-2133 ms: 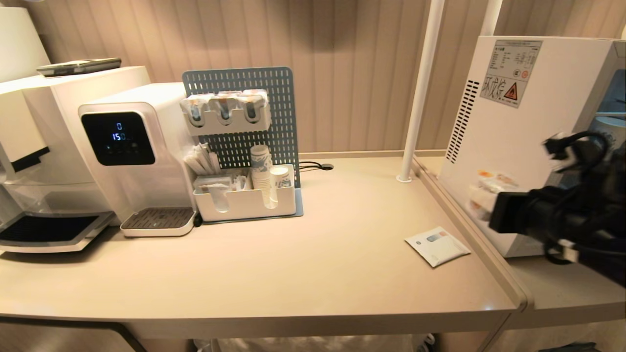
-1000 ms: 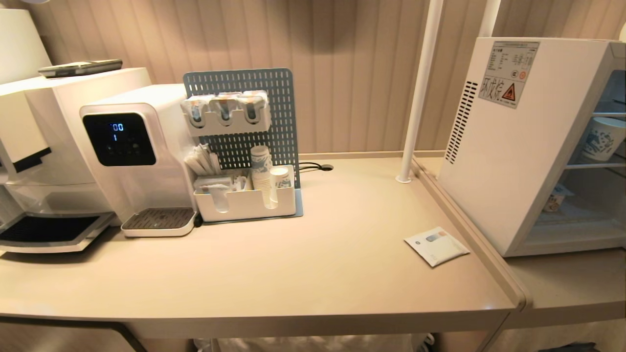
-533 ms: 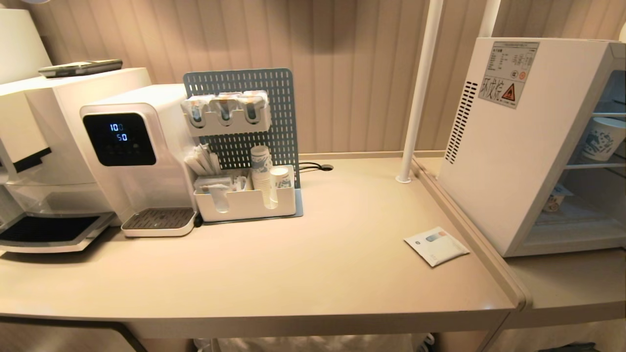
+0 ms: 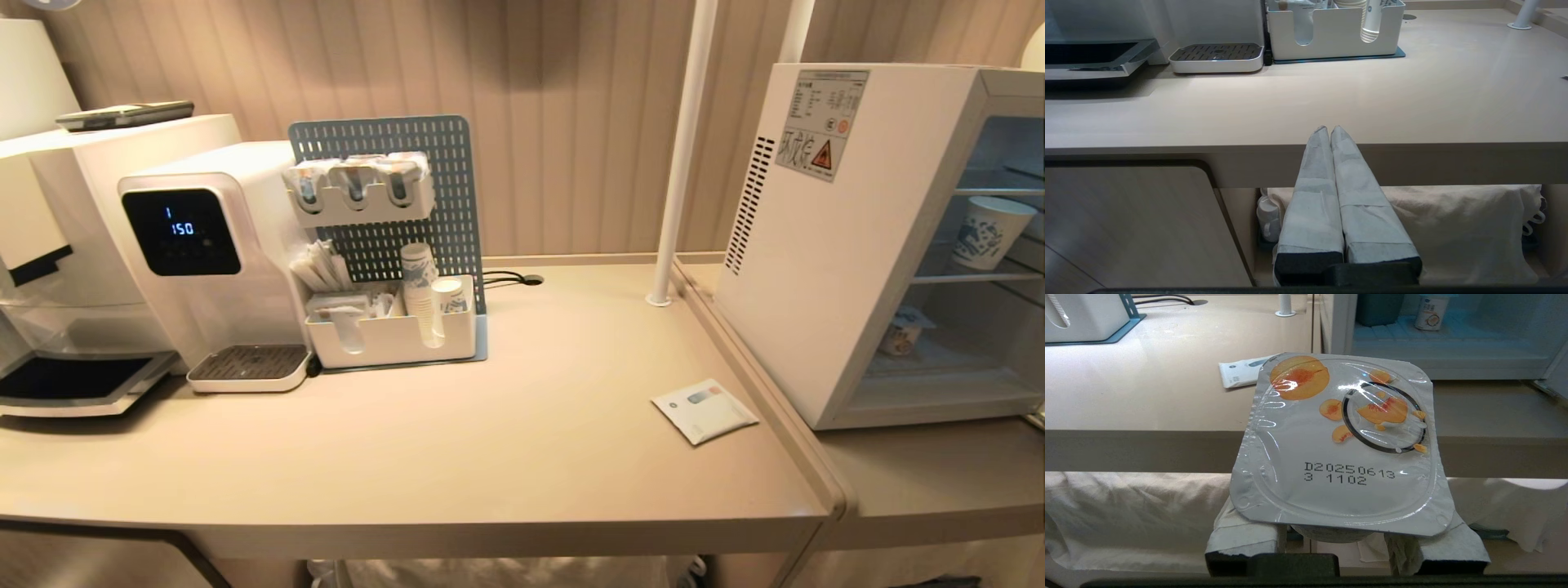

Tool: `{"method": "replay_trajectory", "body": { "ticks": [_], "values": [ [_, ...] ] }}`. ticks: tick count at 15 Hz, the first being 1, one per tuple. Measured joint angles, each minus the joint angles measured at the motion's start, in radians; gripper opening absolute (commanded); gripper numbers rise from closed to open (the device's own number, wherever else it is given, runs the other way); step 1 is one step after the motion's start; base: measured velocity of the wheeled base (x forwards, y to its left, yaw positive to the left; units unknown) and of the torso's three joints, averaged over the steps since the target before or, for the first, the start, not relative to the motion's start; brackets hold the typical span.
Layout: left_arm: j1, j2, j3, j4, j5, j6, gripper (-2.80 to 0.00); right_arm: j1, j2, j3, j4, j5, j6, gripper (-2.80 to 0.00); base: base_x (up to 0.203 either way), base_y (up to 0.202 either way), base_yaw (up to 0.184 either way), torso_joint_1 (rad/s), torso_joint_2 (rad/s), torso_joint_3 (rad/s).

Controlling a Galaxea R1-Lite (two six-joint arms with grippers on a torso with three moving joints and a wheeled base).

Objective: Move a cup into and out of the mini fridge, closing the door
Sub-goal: Put the yoghurt in the freezer

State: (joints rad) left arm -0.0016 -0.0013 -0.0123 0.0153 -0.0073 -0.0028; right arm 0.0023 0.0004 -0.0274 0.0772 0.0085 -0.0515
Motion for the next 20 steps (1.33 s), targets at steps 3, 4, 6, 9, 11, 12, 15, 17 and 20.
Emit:
{"method": "replay_trajectory", "body": {
  "ticks": [3, 4, 6, 9, 11, 12, 15, 17, 20],
  "values": [
    [0.000, 0.000, 0.000, 0.000, 0.000, 0.000, -2.80, 0.000, 0.000, 0.000, 0.000, 0.000, 0.000, -2.80, 0.000, -0.193, 0.000, 0.002, 0.00, 0.003],
    [0.000, 0.000, 0.000, 0.000, 0.000, 0.000, -2.80, 0.000, 0.000, 0.000, 0.000, 0.000, 0.000, -2.80, 0.000, -0.192, -0.001, 0.002, 0.00, 0.002],
    [0.000, 0.000, -0.001, 0.000, 0.000, 0.000, -2.80, 0.000, 0.000, 0.000, 0.001, 0.000, 0.000, -2.80, 0.000, -0.194, 0.000, 0.000, 0.00, 0.005],
    [0.000, 0.000, -0.001, 0.000, 0.000, 0.000, -2.80, 0.000, 0.000, 0.000, 0.000, 0.000, 0.000, -2.80, 0.000, -0.198, 0.001, 0.005, 0.00, 0.003],
    [0.001, 0.000, -0.001, 0.000, 0.000, 0.000, -2.80, 0.000, 0.000, 0.000, 0.001, 0.000, 0.000, -2.80, 0.000, -0.193, 0.002, 0.002, 0.00, -0.002],
    [0.000, 0.000, -0.001, 0.000, 0.000, 0.000, -2.80, 0.000, 0.000, 0.000, 0.001, 0.000, 0.000, -2.80, 0.000, -0.177, 0.001, 0.002, 0.00, 0.000],
    [0.000, 0.000, -0.001, 0.001, 0.000, 0.000, -2.80, 0.000, 0.000, -0.002, 0.009, 0.003, -0.005, -2.80, 0.000, -0.066, 0.000, 0.002, 0.00, 0.004],
    [0.000, 0.000, -0.001, 0.000, 0.000, 0.000, -2.80, 0.000, 0.029, -0.024, 0.006, 0.011, -0.009, -2.80, 0.005, -0.002, -0.016, 0.003, 0.00, -0.001],
    [0.002, 0.000, 0.000, -0.001, 0.000, 0.000, -2.80, 0.001, 0.195, -0.178, 0.007, 0.021, 0.050, -2.80, 0.000, 0.000, 0.000, 0.000, 0.00, 0.000]
  ]
}}
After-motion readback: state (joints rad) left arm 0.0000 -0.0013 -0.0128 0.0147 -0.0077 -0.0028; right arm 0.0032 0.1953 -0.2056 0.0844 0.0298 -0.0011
